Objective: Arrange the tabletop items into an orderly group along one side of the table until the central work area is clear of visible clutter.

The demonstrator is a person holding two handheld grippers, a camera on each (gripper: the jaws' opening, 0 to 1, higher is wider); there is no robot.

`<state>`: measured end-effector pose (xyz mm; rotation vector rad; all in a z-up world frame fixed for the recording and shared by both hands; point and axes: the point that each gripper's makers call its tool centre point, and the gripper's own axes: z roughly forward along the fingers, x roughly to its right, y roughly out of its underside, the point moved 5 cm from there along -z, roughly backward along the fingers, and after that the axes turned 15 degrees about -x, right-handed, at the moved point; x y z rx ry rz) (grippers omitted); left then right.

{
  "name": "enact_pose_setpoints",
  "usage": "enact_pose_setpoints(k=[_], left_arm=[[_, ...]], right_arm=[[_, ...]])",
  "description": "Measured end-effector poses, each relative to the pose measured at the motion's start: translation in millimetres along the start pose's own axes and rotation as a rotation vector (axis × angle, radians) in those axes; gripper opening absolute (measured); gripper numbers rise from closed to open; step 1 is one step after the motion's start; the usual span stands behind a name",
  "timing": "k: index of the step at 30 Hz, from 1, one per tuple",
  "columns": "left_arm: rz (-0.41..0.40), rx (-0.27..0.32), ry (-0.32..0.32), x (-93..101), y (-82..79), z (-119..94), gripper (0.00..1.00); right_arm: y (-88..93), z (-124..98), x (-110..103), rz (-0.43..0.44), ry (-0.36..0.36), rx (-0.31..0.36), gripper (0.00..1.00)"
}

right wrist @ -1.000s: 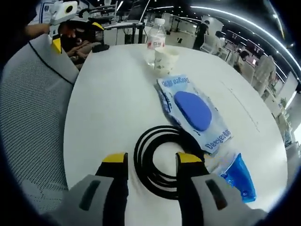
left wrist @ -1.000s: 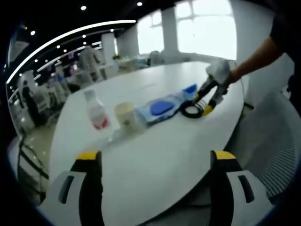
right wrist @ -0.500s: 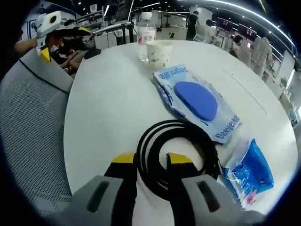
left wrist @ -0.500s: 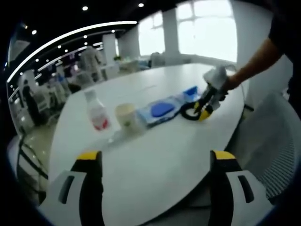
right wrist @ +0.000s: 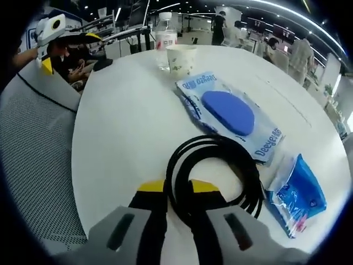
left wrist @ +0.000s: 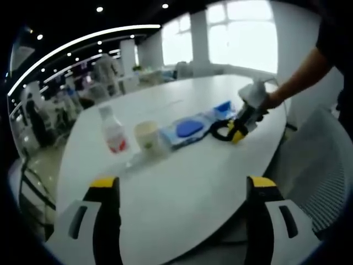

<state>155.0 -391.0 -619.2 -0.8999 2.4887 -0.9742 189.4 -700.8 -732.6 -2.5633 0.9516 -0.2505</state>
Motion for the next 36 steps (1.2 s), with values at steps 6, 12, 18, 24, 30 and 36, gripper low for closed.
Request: enact_pose_setpoints(k=[6,12,18,24,30,36], left_arm=[[0.001,0.000,-0.002,-0.6,0.1,-0.1,0.92],[0.002,0.004,0.000,0.2,-0.4,-0.4,0.92],[0.007,0.003,0.003,1.1,-0.4,0.1,0.91],[0.008,0.005,0.003,1.4,-0.6,0.3,0.91],[0.009,0.006,0.003,2.0,-0.8,0.4,0.91],[0.009,0.007,0.005,2.0,-1.0,0.6,0.91]], right_arm=[[4.9,-4.5,-5.5,0.011,-0.001,0.000,0.13],[11.6,-8.6,-9.2,0.010,0.001,-0.003,0.13],[16.9,-14.2,-11.6,0.006,0.004,-0.002,0.12],[24.2,-18.1,-13.1,0.007,0.007,-0.009,0.12],[29.8,-19.4,-15.7,-0.005,0.014,-0.016,0.13],[28.6,-18.9,-16.3,-0.011,0.026,-0.012,0.13]])
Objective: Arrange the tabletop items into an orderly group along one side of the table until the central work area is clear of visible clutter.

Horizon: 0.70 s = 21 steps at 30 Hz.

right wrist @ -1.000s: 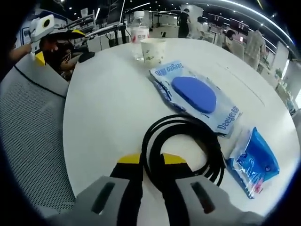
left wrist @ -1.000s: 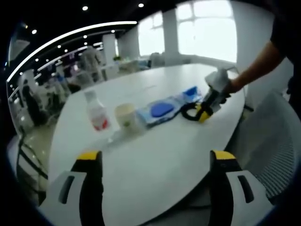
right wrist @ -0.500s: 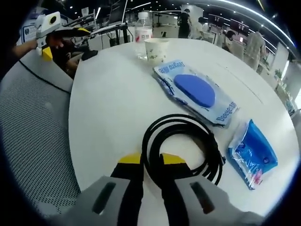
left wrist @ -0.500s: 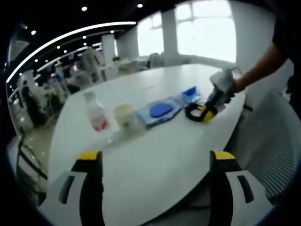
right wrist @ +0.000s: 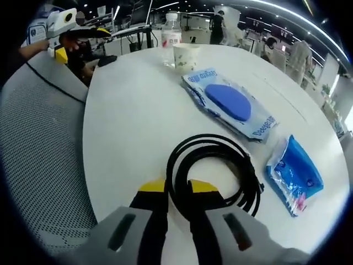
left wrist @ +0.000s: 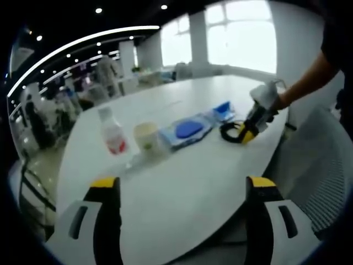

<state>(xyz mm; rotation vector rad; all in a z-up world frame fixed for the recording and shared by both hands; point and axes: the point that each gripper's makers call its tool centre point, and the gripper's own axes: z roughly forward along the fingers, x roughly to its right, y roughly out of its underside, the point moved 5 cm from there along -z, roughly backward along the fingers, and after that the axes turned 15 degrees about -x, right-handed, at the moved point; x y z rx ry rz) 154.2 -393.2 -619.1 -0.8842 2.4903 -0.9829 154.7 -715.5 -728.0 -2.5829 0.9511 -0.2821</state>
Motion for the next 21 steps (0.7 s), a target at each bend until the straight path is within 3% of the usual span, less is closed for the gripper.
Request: enact_pose_setpoints(k=[4,7,19,21], left_arm=[[0.004,-0.005,0.002,0.2,0.6,0.4,0.91],[0.005,-0.005,0.004,0.4,0.6,0.3,0.91],[-0.003,-0.006,0.000,-0.9,0.8,-0.1,0.92],[-0.005,-0.004,-0.003,-1.7,0.7,-0.4,0.92]], right_arm=[[0.0,-0.2,-0.1,-0.022,0.012,-0.017,0.14],[-6.2,-5.3,0.6,-0.032,0.039,0.009,0.18],[-17.6,-36.1,4.6,0.097,0.142,0.104,0.38],[-14.1,-40.4,6.7,0.099,0.190,0.087,0.42]])
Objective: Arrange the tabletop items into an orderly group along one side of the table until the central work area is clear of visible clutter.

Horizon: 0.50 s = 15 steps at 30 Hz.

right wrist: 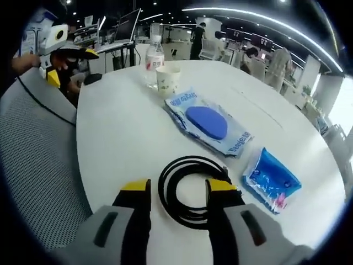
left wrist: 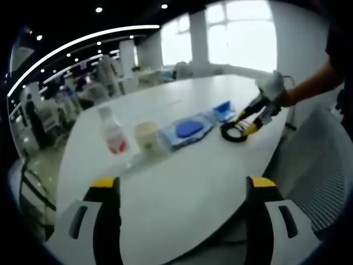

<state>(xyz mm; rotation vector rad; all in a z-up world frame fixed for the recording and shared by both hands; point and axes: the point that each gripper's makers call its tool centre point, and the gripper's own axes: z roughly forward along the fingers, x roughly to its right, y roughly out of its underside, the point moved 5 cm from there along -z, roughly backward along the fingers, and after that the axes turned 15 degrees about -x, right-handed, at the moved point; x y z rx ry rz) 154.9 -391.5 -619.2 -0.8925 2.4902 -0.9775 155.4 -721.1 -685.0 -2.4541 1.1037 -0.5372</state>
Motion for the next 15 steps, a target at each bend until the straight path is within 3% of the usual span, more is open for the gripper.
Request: enact_pose_setpoints(k=[15], left_arm=[[-0.017,0.019,-0.010,-5.4,-2.7,-3.9,0.94]], right_arm=[[7.7,-43.6,3.1,0.257,0.106,0.109,0.79]])
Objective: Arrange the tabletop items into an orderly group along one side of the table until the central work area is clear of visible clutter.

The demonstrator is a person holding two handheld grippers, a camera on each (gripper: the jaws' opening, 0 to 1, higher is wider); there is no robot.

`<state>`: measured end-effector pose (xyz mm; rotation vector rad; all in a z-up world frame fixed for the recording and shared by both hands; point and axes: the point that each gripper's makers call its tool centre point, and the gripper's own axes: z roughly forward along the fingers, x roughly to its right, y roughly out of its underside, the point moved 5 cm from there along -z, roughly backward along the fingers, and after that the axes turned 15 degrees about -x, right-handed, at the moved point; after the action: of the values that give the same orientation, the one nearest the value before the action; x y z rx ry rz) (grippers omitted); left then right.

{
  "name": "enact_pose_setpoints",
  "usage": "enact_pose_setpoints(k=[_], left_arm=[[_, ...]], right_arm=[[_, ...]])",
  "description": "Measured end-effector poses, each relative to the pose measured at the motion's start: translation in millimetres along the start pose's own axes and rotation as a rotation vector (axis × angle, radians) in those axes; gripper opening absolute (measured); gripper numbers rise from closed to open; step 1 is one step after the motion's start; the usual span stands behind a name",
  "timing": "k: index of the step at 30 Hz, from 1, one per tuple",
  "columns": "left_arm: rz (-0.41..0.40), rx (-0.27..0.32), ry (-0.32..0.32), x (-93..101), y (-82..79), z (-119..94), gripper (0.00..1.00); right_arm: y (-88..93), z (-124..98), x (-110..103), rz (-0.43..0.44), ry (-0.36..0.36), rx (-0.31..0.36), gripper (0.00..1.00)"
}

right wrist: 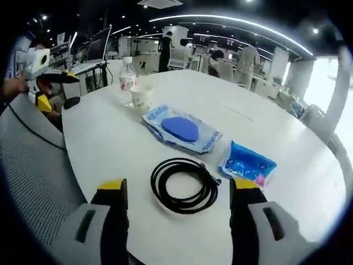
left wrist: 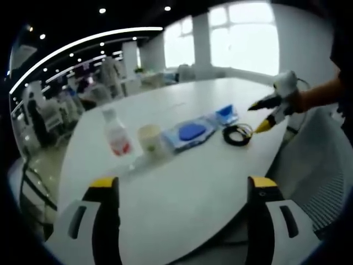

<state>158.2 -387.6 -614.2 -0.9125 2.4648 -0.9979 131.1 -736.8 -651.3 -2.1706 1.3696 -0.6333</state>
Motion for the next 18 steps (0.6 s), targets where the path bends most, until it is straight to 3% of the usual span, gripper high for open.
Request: enact_pose_setpoints(k=[10,15,18], left_arm=[[-0.001,0.007,-0.009,-0.9,-0.8,-10.0,0.96],[-0.019,0.034,-0.020,-0.1,-1.7,-17.2,0.96],[-0.038,0.052,-0.027,-0.3,-1.5,-19.9,0.97]], right_arm=[[10.6,-32.7,7.5,0.114,0.072,0.044,0.92],[19.1,-43.3,4.8,0.157,0.096,0.063,1.00],[22.8,-48.0,0.0,0.181,0.093,0.074,1.00]])
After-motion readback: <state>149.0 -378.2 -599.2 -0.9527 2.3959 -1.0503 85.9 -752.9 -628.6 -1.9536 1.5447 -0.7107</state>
